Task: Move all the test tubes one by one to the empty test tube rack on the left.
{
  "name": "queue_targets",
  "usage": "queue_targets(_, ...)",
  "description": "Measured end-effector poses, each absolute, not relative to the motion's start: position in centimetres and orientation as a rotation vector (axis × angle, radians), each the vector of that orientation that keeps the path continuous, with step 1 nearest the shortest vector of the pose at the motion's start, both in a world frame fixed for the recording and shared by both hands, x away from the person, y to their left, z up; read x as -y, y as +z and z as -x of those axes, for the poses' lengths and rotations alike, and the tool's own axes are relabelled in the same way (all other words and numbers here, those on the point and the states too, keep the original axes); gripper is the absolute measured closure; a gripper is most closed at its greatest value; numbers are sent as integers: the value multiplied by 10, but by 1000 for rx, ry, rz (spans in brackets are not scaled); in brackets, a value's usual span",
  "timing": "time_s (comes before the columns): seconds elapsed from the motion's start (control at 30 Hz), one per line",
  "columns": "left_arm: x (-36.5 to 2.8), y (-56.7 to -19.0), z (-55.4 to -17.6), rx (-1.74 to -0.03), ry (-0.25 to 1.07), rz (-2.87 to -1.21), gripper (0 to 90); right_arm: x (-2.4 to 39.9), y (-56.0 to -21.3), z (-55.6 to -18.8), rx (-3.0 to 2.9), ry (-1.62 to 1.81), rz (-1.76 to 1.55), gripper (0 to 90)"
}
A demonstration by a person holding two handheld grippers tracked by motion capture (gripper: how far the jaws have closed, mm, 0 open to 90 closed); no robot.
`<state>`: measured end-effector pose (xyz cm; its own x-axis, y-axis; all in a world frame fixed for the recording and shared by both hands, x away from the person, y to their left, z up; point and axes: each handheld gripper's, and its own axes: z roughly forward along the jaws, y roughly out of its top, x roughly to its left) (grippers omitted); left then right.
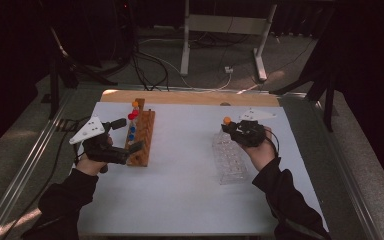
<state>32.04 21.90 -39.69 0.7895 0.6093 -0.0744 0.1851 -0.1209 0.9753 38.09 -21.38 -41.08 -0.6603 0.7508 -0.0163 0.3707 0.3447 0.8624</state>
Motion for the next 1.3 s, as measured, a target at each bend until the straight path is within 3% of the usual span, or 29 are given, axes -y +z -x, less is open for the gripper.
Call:
queue_targets(0.33, -204, -388, -320, -607, 372, -1703, 6, 202, -376, -358, -2190, 1358, -839, 751)
queue_targets(0.77, -149, -387, -312, -504, 254, -1822, 7, 149, -391, -322, -2391, 1377, -605, 752)
queue_targets(1.03, -120, -394, -307, -432, 265, -1861, 181, 129, -404, -314, -2477, 1388, -544, 752)
queue_targets(1.13, -114, -397, -307, -413, 279, -1865, 338, 125, -405, -313, -2489, 1396, -539, 752)
queue_targets(1.3, -108, -396, -310, -402, 287, -1859, 504, 122, -405, -313, -2497, 1393, -533, 752)
